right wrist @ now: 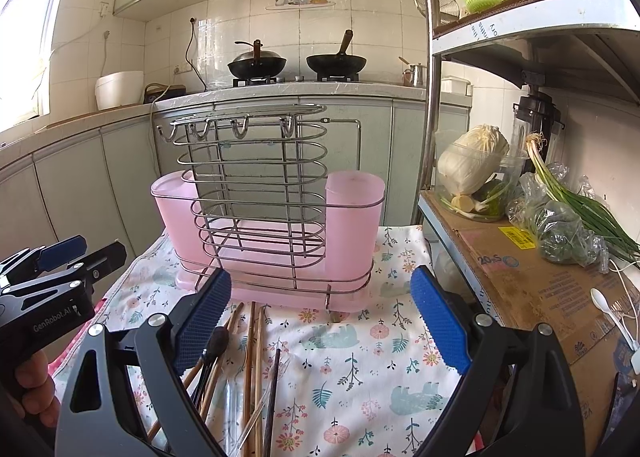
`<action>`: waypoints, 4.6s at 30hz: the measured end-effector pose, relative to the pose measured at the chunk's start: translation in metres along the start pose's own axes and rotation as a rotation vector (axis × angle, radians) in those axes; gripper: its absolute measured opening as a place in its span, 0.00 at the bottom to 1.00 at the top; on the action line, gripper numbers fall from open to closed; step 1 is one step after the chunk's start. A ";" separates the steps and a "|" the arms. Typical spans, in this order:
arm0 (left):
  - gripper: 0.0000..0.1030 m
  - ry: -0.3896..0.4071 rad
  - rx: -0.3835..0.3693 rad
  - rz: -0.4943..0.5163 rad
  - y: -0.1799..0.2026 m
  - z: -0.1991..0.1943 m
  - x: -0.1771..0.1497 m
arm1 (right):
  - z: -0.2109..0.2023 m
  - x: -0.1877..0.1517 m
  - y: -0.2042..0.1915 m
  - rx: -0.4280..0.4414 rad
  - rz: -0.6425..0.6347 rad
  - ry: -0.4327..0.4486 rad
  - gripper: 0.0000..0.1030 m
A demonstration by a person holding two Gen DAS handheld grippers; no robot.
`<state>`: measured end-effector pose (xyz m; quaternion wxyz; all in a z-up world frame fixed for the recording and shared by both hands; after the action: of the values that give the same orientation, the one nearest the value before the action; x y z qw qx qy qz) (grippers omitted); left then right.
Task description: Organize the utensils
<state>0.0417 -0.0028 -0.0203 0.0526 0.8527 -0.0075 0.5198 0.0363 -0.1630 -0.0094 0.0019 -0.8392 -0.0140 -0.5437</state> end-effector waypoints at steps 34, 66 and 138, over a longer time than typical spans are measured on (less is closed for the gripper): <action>0.65 0.008 -0.008 -0.007 0.001 -0.006 0.002 | -0.003 0.002 0.000 -0.007 -0.019 0.010 0.89; 0.65 -0.068 -0.029 -0.014 -0.009 0.016 -0.014 | 0.020 -0.016 0.003 -0.026 -0.004 -0.097 0.89; 0.08 -0.782 -0.170 -0.082 -0.047 0.112 -0.113 | 0.097 -0.108 0.041 0.345 0.435 -0.678 0.05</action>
<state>0.0919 0.0283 -0.1754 0.1368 0.9783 -0.0357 0.1511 0.0820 -0.2049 -0.1470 0.2520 -0.9409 0.0723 -0.2143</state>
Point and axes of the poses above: each gripper's, at about its wrist camera, not at the fingertips, and z roughly the way its jaws point, y to its right, x to its top, the point moved 5 cm from there along z, roughly the way its jaws point, and after that the axes turned 5 degrees about -x, right-handed, at the moved point
